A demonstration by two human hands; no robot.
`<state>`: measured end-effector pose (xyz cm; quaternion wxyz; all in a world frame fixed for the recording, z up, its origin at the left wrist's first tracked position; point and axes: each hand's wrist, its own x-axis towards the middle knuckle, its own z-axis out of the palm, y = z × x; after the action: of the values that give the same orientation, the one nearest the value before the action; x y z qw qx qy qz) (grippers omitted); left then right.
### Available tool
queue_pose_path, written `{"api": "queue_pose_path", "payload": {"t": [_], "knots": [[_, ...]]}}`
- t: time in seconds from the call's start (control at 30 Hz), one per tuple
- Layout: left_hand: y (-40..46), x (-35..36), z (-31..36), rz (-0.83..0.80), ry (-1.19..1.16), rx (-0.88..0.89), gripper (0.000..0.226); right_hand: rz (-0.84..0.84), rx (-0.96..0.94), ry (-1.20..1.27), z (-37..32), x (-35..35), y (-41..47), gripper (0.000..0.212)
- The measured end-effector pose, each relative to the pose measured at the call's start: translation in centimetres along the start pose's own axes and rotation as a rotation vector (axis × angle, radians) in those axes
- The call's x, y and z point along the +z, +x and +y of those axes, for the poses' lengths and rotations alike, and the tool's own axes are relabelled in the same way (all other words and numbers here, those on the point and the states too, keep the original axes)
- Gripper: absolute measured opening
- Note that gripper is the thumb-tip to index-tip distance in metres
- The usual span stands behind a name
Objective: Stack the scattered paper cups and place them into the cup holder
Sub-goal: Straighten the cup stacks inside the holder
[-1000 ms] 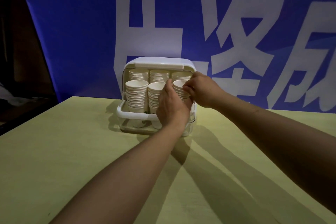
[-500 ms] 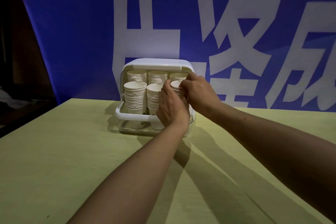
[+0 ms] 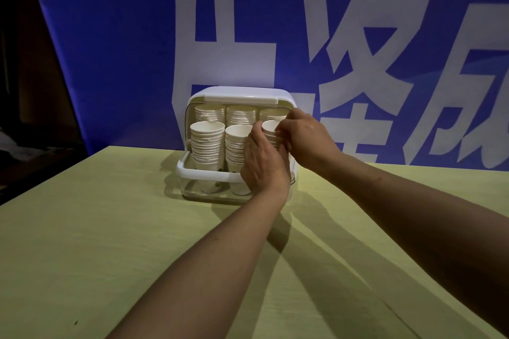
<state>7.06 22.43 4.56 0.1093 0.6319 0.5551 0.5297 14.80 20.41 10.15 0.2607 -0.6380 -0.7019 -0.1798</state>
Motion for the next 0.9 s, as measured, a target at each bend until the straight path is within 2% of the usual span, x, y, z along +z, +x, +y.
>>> {"api": "queue_pose_path", "payload": {"t": [0.13, 0.3, 0.5, 0.73, 0.9], "knots": [[0.0, 0.2, 0.3, -0.022, -0.035, -0.021, 0.078, -0.153, 0.003, 0.012, 0.7, -1.7, 1.1, 0.024], [0.1, 0.8, 0.3, 0.008, -0.057, -0.015, 0.068, -0.195, 0.014, 0.001, 0.9, -2.2, 1.7, 0.024], [0.2, 0.8, 0.7, -0.024, -0.046, -0.054, 0.072, -0.066, -0.009, -0.057, 0.6, -1.3, 0.9, 0.020], [0.1, 0.6, 1.3, -0.035, -0.074, -0.094, 0.072, 0.063, 0.011, -0.056, 0.5, -0.7, -0.1, 0.025], [0.2, 0.5, 0.9, -0.058, -0.091, -0.087, 0.075, 0.171, 0.055, -0.041, 0.2, -2.7, 1.8, 0.032]]}}
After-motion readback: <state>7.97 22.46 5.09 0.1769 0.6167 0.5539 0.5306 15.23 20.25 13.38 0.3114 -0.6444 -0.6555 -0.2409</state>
